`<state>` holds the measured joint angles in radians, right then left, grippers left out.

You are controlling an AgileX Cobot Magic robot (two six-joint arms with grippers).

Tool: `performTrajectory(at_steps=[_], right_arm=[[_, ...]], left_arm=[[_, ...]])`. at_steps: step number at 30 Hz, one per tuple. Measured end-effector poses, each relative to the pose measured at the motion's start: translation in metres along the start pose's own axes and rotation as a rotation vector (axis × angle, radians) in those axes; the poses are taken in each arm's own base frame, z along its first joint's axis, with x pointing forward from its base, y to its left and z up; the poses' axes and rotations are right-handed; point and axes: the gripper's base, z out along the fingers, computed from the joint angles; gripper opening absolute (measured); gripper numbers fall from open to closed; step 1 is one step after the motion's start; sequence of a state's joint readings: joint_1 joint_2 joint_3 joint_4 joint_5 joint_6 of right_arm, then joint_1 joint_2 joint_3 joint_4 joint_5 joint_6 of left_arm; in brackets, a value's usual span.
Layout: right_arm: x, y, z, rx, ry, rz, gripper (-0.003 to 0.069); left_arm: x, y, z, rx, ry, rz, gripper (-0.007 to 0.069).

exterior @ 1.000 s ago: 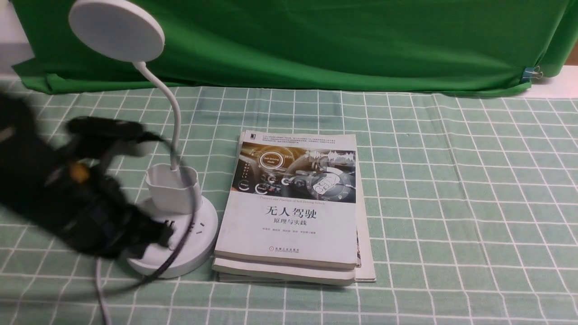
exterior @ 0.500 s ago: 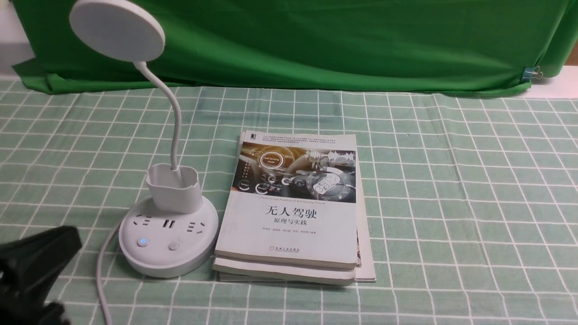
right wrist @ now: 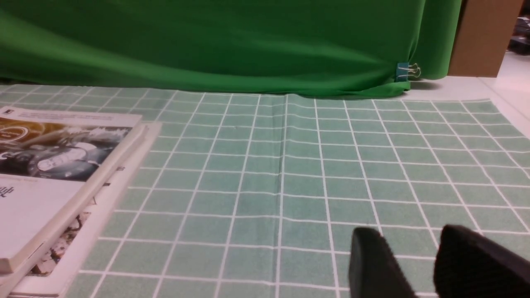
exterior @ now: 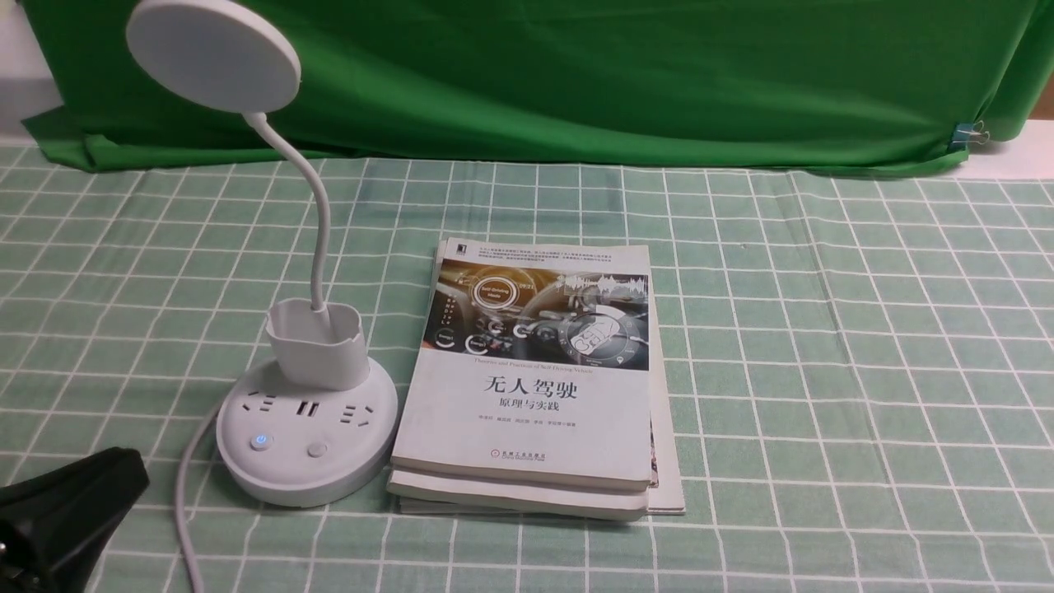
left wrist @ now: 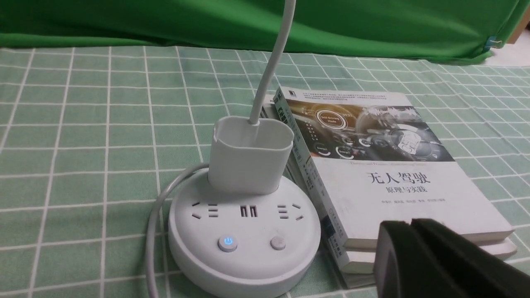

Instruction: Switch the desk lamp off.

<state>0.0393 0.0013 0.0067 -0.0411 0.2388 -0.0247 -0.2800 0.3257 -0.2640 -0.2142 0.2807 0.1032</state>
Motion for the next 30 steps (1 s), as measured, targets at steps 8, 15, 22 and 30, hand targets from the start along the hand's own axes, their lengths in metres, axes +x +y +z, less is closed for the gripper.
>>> performTrajectory(at_steps=[8, 15, 22, 30], right_arm=[[0.0, 0.0, 0.0, 0.0, 0.0, 0.0, 0.0242], [0.0, 0.0, 0.0, 0.0, 0.0, 0.0, 0.0242], [0.0, 0.0, 0.0, 0.0, 0.0, 0.0, 0.0242], [0.0, 0.0, 0.0, 0.0, 0.0, 0.0, 0.0242]], left_arm=[[0.026, 0.012, 0.0, -0.106, -0.047, 0.116, 0.0021], [0.065, 0.025, -0.007, -0.279, -0.099, 0.048, 0.0022], [0.072, 0.024, -0.012, -0.302, -0.086, -0.022, 0.0022], [0.073, 0.024, -0.012, -0.3, -0.073, -0.033, 0.0022]])
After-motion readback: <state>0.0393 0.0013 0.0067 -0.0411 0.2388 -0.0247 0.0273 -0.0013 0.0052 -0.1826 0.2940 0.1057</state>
